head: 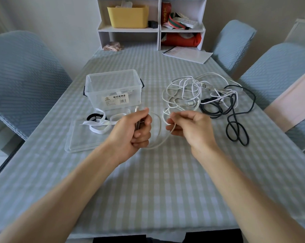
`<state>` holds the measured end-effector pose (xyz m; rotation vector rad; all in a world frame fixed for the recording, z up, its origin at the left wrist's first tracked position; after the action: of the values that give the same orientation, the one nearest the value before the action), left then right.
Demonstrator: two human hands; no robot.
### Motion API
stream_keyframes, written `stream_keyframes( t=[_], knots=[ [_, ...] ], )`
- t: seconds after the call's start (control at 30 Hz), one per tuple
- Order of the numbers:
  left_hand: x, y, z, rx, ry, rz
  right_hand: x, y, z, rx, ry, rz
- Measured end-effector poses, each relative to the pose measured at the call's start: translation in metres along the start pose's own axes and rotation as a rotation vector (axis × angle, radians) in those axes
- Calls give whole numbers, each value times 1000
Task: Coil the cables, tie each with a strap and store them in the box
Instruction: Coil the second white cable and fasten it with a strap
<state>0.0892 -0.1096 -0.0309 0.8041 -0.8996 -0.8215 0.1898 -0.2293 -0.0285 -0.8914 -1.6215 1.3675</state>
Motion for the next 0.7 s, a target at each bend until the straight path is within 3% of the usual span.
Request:
stream_keyframes(
  t=[0.27,0.5,0.6,0.7],
  knots=[
    [6,-9,-2,-61,-47,-39,32,-9,10,-113,-250,165],
    [-25,3,-3,-34,188,76,29,-11,9,-146,-253,219],
    [-34,6,-2,-41,222,116,30,-11,10,-142,-266,224],
    [-32,5,-1,-74,208,1,29,-8,9,-122,-253,206]
  ],
)
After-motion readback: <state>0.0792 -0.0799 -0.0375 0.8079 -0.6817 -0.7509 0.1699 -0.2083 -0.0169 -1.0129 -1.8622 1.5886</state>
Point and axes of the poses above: each hand's wrist, its own z-axis away from the middle knuckle, its own x-axis out of the palm, y = z × x, the point moved 10 cm from there along -z, towards the middle knuckle, and after that the axes turned 9 degrees about -x, right-handed, at the moved point
